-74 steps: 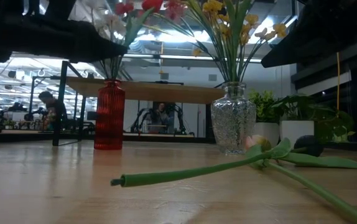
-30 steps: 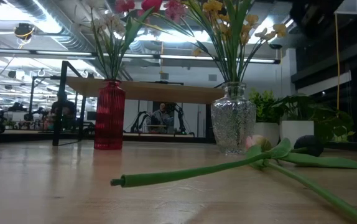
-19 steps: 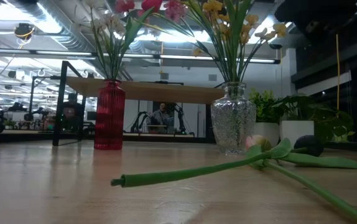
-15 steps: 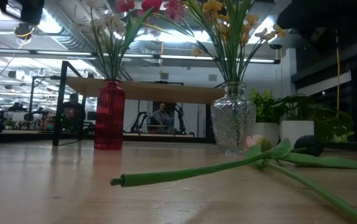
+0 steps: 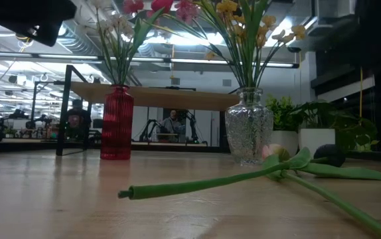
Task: Pick and place flowers into a vace then onto a shelf
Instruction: Put the black flower into the red flower vase
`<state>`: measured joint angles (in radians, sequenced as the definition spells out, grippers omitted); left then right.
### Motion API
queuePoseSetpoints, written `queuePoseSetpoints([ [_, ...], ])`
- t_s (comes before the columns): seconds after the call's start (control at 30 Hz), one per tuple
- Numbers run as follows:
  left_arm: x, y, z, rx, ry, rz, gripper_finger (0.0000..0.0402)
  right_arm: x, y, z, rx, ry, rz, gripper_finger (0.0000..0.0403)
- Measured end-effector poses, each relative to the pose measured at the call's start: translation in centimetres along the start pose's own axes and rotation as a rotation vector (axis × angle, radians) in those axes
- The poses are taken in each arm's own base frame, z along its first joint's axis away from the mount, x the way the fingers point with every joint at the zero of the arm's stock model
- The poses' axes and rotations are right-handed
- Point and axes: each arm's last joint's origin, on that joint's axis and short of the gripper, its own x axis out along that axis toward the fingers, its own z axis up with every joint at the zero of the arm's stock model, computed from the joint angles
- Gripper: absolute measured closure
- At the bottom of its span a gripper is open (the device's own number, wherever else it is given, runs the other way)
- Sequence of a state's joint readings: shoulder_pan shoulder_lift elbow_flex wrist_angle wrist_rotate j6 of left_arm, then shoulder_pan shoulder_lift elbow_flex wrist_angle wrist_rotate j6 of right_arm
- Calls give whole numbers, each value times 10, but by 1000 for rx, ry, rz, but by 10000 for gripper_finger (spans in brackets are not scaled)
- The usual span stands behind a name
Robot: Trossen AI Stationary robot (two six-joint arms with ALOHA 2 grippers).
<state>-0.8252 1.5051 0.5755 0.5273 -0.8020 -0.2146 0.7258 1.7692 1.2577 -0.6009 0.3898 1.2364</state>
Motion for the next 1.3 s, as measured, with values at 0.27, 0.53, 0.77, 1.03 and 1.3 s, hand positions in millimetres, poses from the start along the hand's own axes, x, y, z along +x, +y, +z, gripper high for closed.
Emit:
queuePoseSetpoints([
  [0.27, 7, 8, 1, 133, 12, 35, 397, -1, 34, 16, 139, -42, -21, 401],
  [0.53, 7, 8, -3, 175, 44, 11, 396, 15, 24, 26, 349, -47, -174, 398],
  [0.77, 7, 8, -9, 180, 105, -40, 399, 25, 12, 44, 428, -65, -228, 395],
  [1.03, 4, 7, -18, 152, 195, -109, 397, 29, 8, 54, 430, -63, -233, 394],
  [1.3, 1, 4, -19, 189, 193, -118, 397, 28, 8, 52, 581, -32, -225, 394],
])
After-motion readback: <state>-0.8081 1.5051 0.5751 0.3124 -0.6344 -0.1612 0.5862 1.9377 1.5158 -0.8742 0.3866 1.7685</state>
